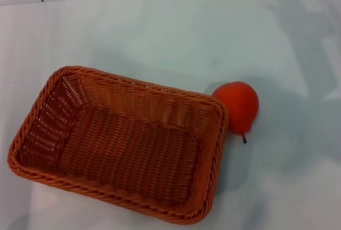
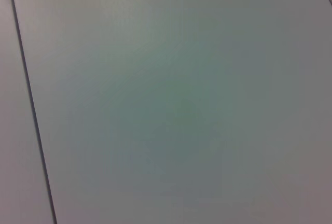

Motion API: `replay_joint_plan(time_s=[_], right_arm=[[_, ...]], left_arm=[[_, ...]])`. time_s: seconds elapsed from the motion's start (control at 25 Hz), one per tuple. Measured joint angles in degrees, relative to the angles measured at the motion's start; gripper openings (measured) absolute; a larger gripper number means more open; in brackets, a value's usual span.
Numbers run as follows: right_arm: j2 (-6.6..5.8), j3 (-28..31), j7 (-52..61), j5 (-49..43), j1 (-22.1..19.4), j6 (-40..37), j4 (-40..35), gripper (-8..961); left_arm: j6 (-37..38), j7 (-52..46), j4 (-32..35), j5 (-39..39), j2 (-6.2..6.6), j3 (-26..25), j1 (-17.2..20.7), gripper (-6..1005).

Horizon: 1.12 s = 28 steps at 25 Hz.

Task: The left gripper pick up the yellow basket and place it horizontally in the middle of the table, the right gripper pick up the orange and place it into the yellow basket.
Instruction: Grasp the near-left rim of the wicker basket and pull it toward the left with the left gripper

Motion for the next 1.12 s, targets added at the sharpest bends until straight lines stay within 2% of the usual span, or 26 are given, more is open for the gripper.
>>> replay_joint_plan(time_s=[0.76,0.88,0.96,1.04,1.12], right_arm=[[0.09,-0.2,0.0,-0.1,0.4,0.0,0.0,914],[0.09,-0.2,0.0,-0.1,0.4,0.0,0.0,915],[0.09,-0.3,0.0,-0.1,0.3,0.0,0.0,915],[0.09,-0.3,0.1,0.0,0.0,0.0,0.0,915],[0.09,-0.3,0.2,0.1,-0.2,0.0,0.0,915]], left_arm=[[-0.1,-1.3,1.1,0.3,0.23,0.4,-0.5,915],[-3.2,-11.2,7.6,0.4,0.67,4.4,-0.5,914],[-8.3,-23.9,16.4,0.8,1.44,10.5,0.5,914],[-13.5,-37.5,25.2,2.2,3.01,17.2,1.8,914],[-16.6,-48.9,32.6,5.5,4.94,21.6,2.9,914]])
